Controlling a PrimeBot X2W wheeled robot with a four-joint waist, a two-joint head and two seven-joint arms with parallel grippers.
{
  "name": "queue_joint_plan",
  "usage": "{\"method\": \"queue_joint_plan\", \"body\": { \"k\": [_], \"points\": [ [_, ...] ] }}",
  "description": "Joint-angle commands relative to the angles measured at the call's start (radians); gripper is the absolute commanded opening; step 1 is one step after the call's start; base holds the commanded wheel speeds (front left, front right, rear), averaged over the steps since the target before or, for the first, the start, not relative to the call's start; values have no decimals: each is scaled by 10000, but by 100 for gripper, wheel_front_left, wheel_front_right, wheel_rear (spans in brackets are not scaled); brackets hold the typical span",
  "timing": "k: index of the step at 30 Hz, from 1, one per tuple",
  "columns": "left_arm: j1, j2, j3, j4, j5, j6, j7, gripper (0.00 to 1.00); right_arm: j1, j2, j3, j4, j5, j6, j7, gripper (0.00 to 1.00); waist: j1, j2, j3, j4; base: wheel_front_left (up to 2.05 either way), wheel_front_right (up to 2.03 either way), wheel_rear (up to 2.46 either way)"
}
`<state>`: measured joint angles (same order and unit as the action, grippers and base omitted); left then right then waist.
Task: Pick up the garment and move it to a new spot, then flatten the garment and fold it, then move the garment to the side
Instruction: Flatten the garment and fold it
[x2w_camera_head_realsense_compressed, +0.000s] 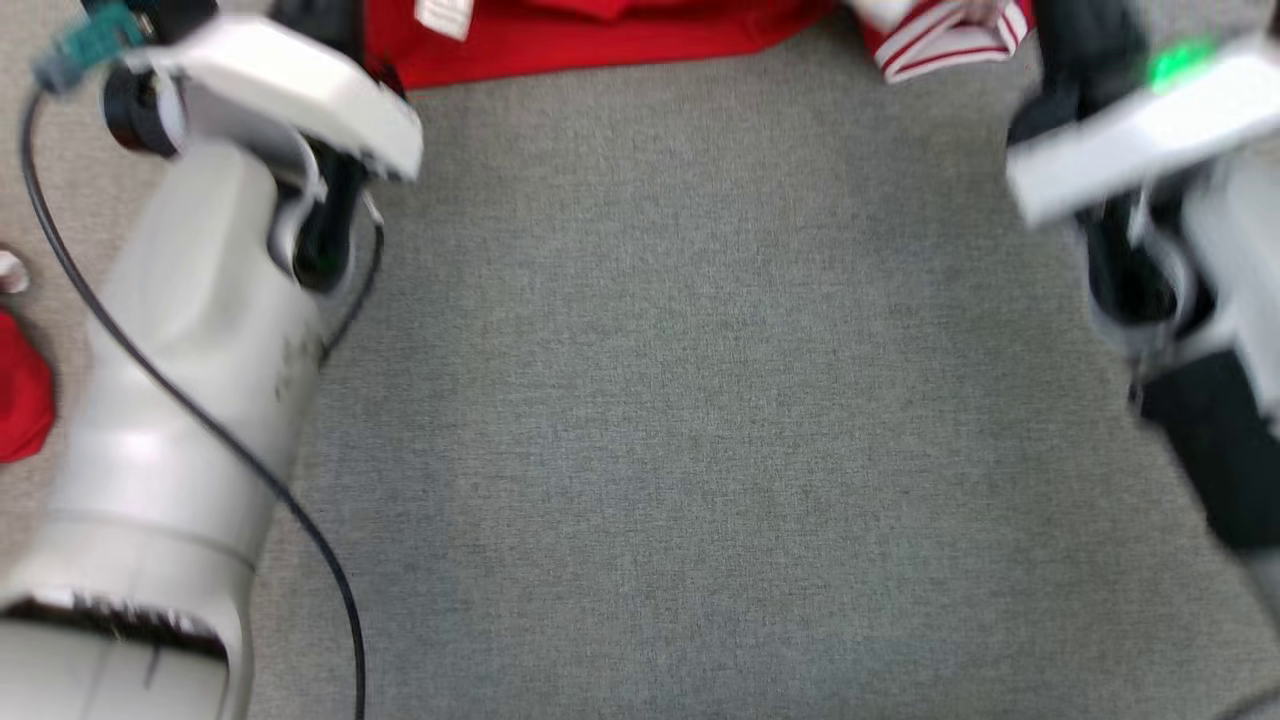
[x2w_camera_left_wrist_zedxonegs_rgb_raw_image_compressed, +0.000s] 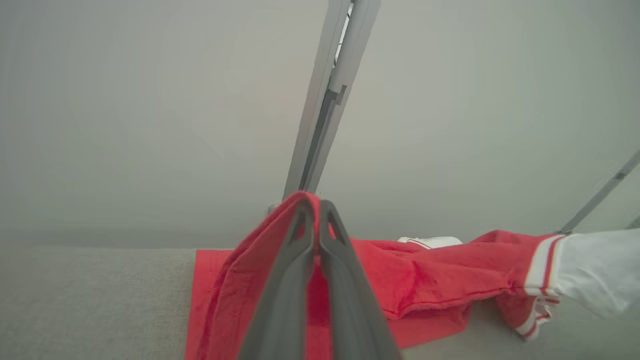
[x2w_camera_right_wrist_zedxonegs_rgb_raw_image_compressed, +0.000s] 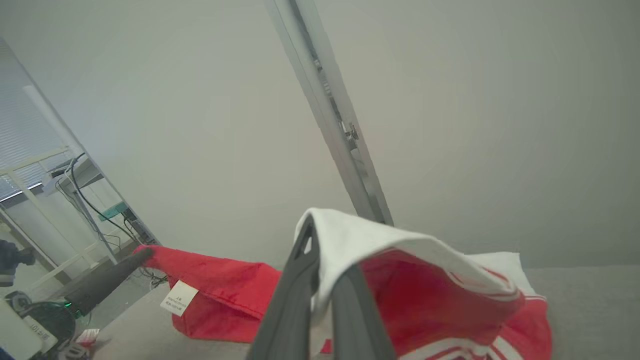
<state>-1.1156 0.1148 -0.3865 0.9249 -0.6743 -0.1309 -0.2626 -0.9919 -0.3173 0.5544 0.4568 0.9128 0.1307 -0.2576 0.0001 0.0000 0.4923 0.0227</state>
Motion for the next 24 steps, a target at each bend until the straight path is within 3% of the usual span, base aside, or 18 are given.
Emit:
{"method": "queue_joint_plan", "body": {
  "k": [1,8,17,24],
  "points": [
    [483,82,55,-468,188,10,-22,0,688,-98,-66,-345,39,0,-73,0,-1,0,-242,75,0,0,0],
    [3942,301,207,-3332,59,392,75,0,4447,-285,-845,-2144,342,0,-69,0,-1,0,-981,79,0,0,0],
    [7493,943,450,-6612,-1522,704,2051,0,7701,-253,-1743,-3518,447,0,777,0,-1,0,-1850,-36,0,0,0],
    [9156,1700,588,-8106,-1895,1243,2963,0,9677,50,-2621,-4529,185,0,1896,0,-1,0,-2400,-75,0,0,0]
  ]
}}
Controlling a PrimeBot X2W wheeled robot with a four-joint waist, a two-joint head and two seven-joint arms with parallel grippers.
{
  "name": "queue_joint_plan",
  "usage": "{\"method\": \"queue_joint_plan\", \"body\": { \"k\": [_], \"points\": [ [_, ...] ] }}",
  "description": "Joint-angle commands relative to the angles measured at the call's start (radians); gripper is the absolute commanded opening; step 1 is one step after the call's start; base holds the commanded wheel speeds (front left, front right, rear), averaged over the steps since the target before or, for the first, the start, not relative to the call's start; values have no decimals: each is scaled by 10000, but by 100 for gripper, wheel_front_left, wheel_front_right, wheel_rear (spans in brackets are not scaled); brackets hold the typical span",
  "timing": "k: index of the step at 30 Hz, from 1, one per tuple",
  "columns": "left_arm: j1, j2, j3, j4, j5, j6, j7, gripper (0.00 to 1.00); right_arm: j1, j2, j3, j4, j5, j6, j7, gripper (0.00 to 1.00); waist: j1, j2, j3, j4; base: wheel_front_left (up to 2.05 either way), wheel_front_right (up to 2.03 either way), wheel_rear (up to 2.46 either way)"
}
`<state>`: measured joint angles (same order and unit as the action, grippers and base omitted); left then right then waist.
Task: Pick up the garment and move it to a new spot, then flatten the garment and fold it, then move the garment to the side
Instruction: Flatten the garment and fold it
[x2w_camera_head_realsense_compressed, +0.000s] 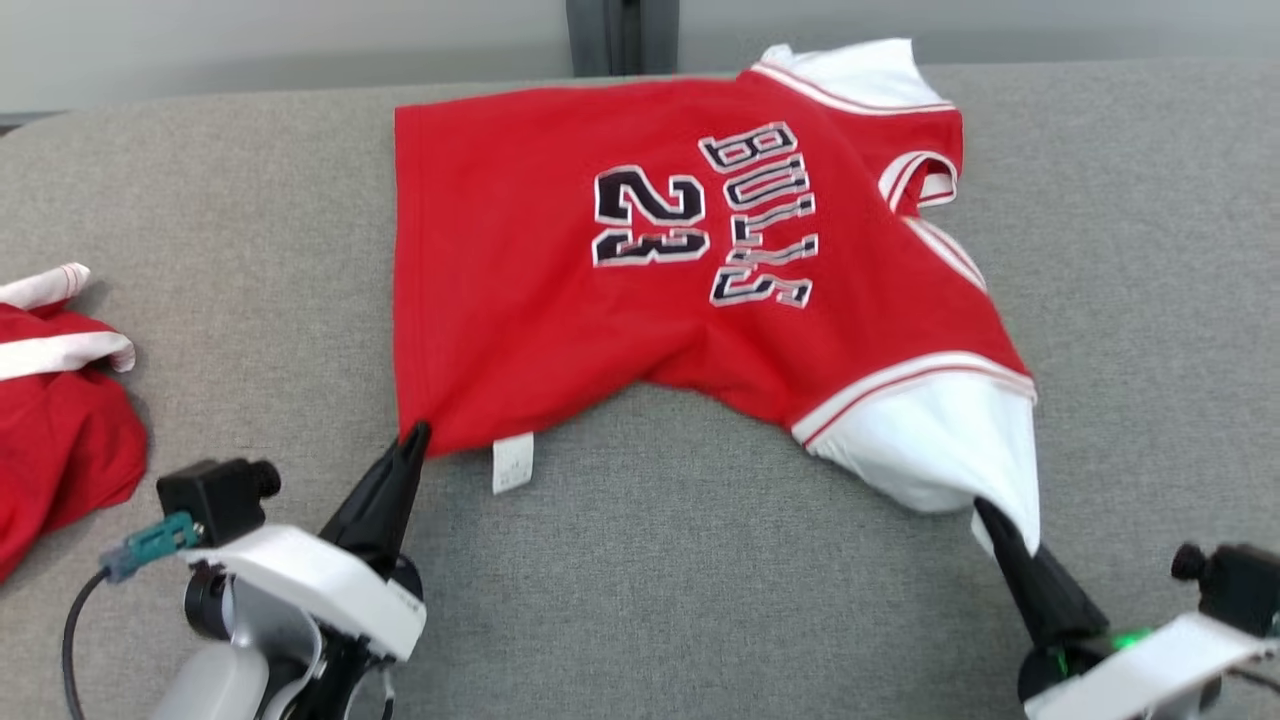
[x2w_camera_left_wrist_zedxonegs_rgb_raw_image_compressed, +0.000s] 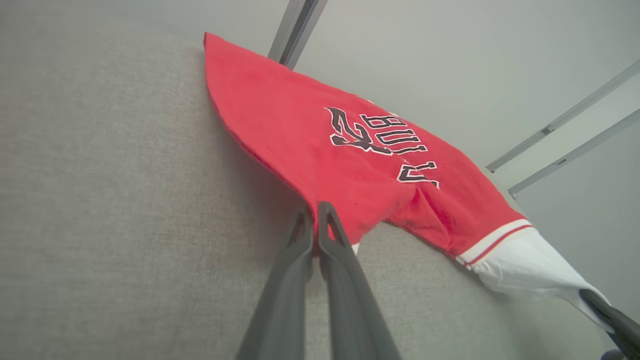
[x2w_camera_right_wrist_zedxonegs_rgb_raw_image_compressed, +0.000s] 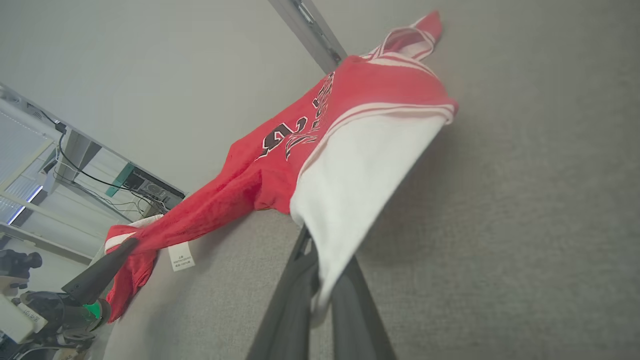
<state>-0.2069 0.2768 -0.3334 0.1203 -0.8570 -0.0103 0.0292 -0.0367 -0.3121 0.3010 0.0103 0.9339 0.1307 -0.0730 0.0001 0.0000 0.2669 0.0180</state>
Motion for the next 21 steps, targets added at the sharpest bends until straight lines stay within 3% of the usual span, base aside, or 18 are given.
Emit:
{"method": "queue_joint_plan", "body": {
  "k": [1,12,21],
  "points": [
    [330,155,65,-270,-155,100,163,0,464,125,-247,-273,-55,0,253,0,-1,0,-232,-37,0,0,0],
    [2964,771,518,-1760,-925,990,824,0,4147,1222,-1863,-2139,-637,0,3323,0,-1,0,-1171,-273,0,0,0],
    [4726,1333,572,-3005,-1042,1740,1432,0,5493,2054,-3204,-3347,-1180,0,5136,0,-1,0,-1349,-433,0,0,0]
  ]
}}
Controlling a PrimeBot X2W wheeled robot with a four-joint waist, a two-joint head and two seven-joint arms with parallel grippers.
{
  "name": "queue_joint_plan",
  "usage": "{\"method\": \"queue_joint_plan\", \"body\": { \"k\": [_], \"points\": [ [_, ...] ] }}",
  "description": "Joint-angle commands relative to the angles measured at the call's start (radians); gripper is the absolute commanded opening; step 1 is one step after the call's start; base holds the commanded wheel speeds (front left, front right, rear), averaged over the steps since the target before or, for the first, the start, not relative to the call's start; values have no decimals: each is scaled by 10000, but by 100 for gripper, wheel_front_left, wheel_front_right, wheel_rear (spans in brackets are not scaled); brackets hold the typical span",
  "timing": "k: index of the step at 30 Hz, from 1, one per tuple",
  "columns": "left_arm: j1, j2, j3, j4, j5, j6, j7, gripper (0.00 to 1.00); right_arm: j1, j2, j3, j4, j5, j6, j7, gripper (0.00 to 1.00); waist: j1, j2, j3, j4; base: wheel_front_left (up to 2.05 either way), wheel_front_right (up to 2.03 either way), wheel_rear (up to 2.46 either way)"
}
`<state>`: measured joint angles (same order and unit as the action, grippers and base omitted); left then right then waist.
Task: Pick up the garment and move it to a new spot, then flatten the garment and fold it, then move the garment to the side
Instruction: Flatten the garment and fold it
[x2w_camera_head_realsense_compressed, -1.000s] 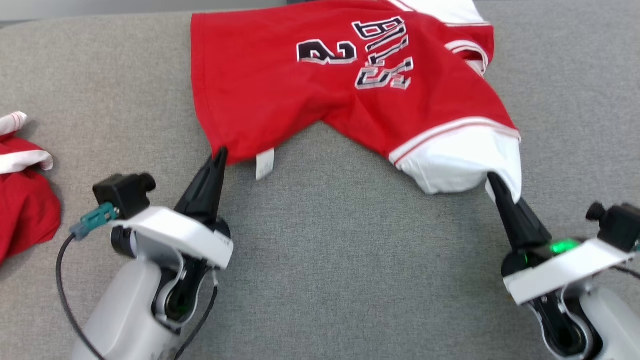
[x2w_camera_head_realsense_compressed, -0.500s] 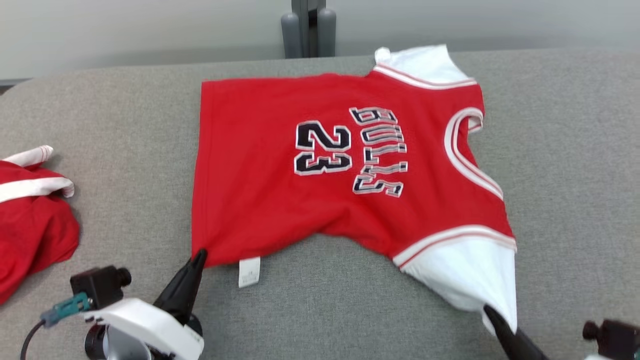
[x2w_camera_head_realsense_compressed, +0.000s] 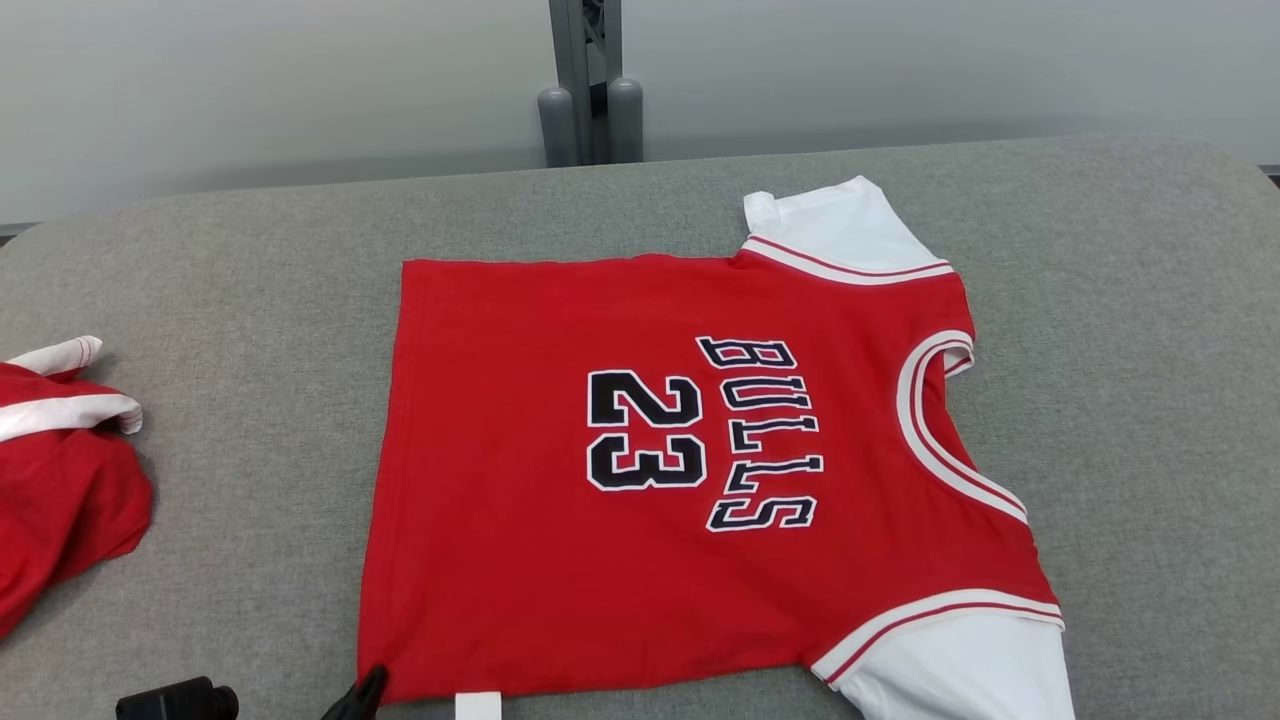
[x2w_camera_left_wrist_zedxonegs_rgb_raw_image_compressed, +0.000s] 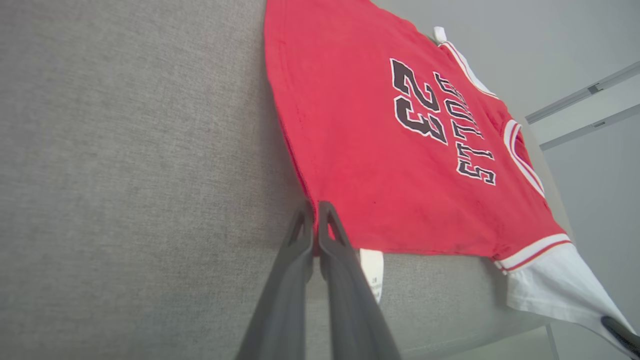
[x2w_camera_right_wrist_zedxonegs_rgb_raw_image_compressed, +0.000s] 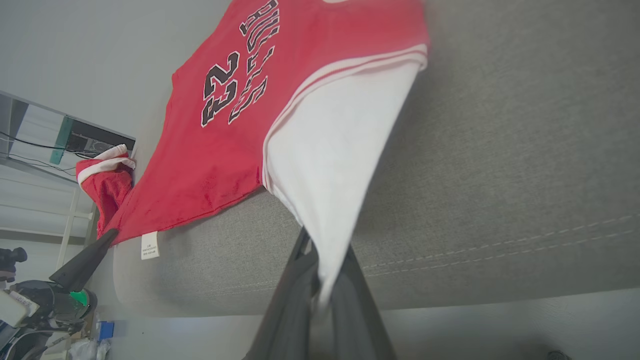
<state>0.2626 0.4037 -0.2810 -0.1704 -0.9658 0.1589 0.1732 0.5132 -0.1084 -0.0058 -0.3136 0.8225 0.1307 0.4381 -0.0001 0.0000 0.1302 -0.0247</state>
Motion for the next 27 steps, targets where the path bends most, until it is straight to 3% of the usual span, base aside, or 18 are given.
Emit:
{"method": "queue_joint_plan", "body": {
  "k": [1,6,14,27],
  "points": [
    [86,96,65,-224,40,102,25,0,-63,87,-259,-192,-91,0,105,0,1,0,28,-2,0,0,0],
    [-573,206,-31,-536,116,0,286,0,-1241,306,-705,-13,-498,0,203,0,1,0,123,-23,0,0,0],
    [-2649,435,-352,104,459,-345,984,0,-4032,246,-649,1365,-881,0,137,0,1,0,604,-120,0,0,0],
    [-5156,52,-365,2063,555,-723,1045,0,-8268,-904,787,4460,-617,0,-504,0,1,0,1705,5,0,0,0]
  ]
}}
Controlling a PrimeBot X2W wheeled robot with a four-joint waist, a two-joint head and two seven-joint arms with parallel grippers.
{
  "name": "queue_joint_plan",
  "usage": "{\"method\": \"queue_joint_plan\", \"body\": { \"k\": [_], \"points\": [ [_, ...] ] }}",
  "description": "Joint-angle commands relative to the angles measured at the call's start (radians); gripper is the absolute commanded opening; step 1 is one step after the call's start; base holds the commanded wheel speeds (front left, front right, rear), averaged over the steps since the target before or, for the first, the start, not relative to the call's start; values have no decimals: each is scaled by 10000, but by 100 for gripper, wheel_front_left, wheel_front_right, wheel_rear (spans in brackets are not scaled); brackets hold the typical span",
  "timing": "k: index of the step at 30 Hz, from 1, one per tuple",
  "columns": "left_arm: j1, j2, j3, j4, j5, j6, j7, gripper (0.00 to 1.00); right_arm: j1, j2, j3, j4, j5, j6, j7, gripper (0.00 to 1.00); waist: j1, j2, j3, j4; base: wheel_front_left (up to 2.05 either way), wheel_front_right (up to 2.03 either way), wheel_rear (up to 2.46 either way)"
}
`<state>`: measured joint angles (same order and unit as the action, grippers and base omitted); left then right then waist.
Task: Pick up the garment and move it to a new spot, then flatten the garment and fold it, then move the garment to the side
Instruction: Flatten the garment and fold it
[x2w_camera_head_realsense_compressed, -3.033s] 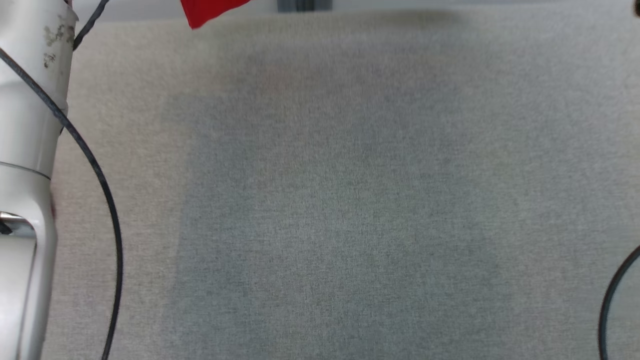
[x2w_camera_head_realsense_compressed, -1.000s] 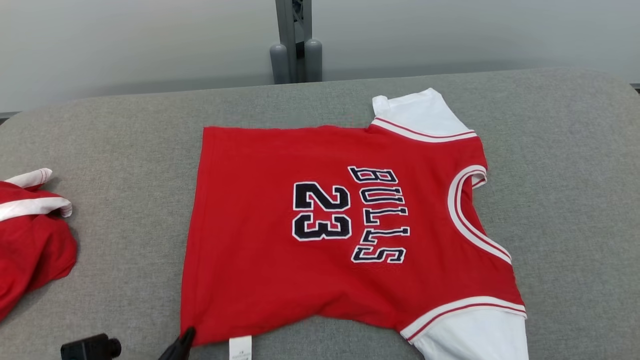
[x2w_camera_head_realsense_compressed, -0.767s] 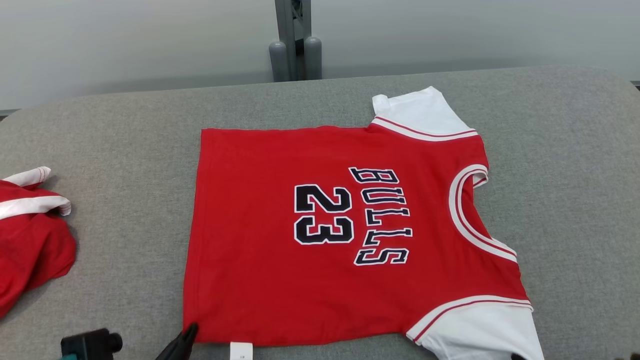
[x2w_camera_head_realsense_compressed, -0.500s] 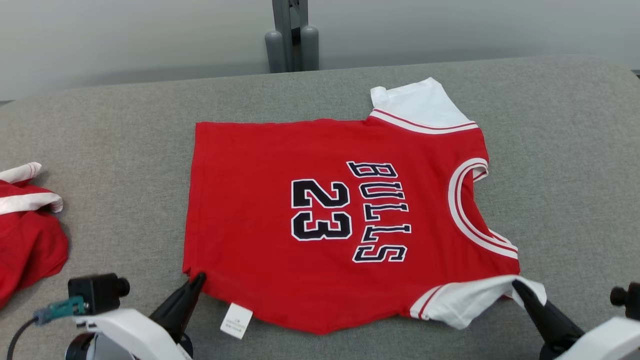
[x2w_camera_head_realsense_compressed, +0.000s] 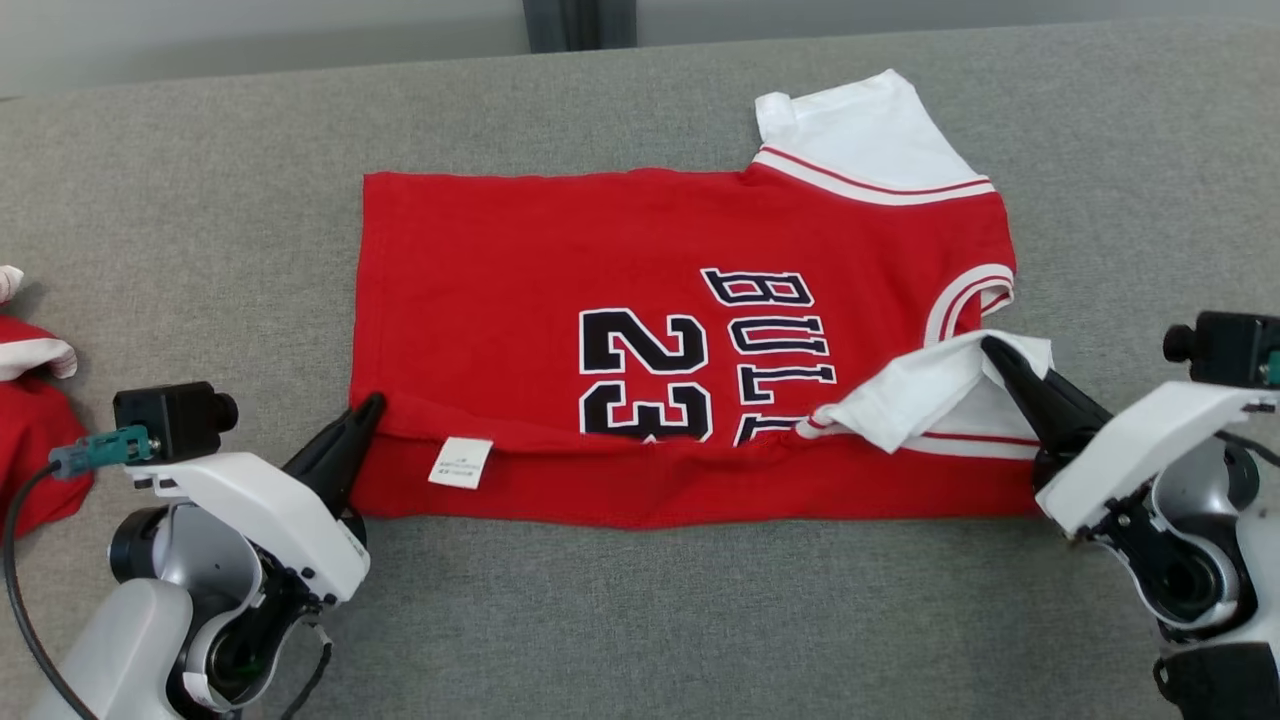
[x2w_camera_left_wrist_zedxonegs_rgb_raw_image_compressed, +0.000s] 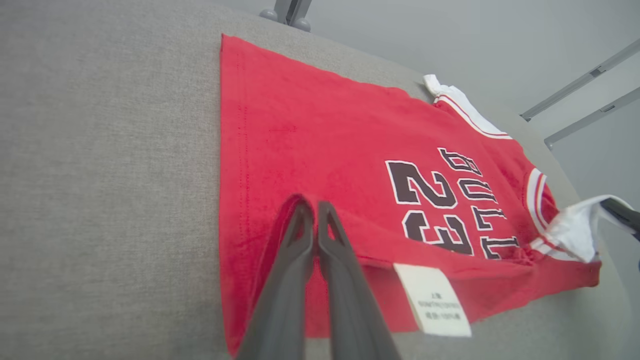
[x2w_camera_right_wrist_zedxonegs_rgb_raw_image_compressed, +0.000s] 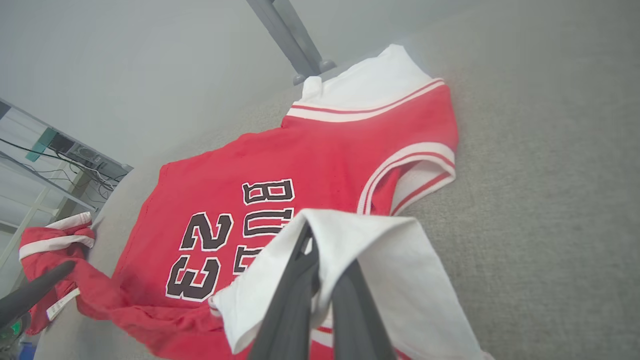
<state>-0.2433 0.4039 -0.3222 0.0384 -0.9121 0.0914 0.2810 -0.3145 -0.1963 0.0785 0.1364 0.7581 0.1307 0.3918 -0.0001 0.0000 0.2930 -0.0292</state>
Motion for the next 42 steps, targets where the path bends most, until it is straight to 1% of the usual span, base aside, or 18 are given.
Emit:
{"method": "queue_joint_plan", "body": {
  "k": [1,3,8,12,13,14,15,18,20,21,23,24,28,33,37,38,42],
  "points": [
    [-205,74,71,147,35,-41,-65,0,-260,-128,111,186,141,0,-118,0,1,0,140,72,0,0,0],
    [-389,-54,113,448,-57,-140,-160,0,-744,-238,455,637,414,0,-222,0,1,0,241,127,0,0,0],
    [-693,-255,74,1064,-174,-385,-320,0,-1648,-753,1232,1717,666,0,-519,0,1,0,457,286,0,0,0],
    [-910,-458,-40,1484,-264,-597,-349,0,-2123,-934,1652,2286,1020,0,-926,0,1,0,560,353,0,0,0],
    [-964,-507,-48,1570,-294,-644,-379,1,-2204,-996,1695,2397,1088,0,-1093,10,1,0,570,356,0,0,0],
    [-988,-579,-23,1641,-357,-671,-461,44,-2265,-1011,1731,2486,1222,0,-1260,64,1,0,570,352,0,0,0],
    [-1014,-604,20,1709,-312,-679,-578,100,-2308,-969,1736,2549,1423,0,-1427,100,1,0,559,346,0,0,0],
    [-993,-716,95,1863,-203,-670,-962,100,-2166,-887,1565,2631,2011,0,-1968,100,1,0,450,343,0,0,0],
    [-885,-795,202,1887,-80,-534,-1362,100,-1921,-763,1460,2528,2432,0,-2261,100,1,0,346,320,0,0,0],
    [-812,-814,246,1875,16,-438,-1561,100,-1820,-786,1403,2417,2517,0,-2444,100,1,0,301,300,0,0,0],
    [-682,-880,317,1772,274,-203,-2025,100,-1575,-971,1279,2239,2336,0,-2983,100,1,0,189,299,0,0,0],
    [-636,-906,342,1692,414,-77,-2265,100,-1405,-948,1237,2110,2254,0,-3279,100,1,0,133,305,0,0,0],
    [-266,-901,391,1360,1153,518,-3232,100,-649,-1051,988,1699,1132,0,-4564,100,1,0,-155,294,0,0,0],
    [287,-778,228,829,2199,1190,-4258,100,290,-681,610,1227,-695,0,-5704,100,1,0,-574,202,0,0,0],
    [741,-586,-169,554,3186,1624,-4792,100,1070,-170,190,694,-2106,0,-6121,100,1,0,-909,138,0,0,0],
    [741,-586,-169,554,3186,1624,-4792,100,1070,-170,190,694,-2106,0,-6121,100,1,0,-909,138,0,0,0],
    [1265,-492,-492,463,3862,2061,-5013,100,1933,363,-155,208,-3298,-1,-6236,100,1,0,-1259,45,0,0,0]
  ]
}}
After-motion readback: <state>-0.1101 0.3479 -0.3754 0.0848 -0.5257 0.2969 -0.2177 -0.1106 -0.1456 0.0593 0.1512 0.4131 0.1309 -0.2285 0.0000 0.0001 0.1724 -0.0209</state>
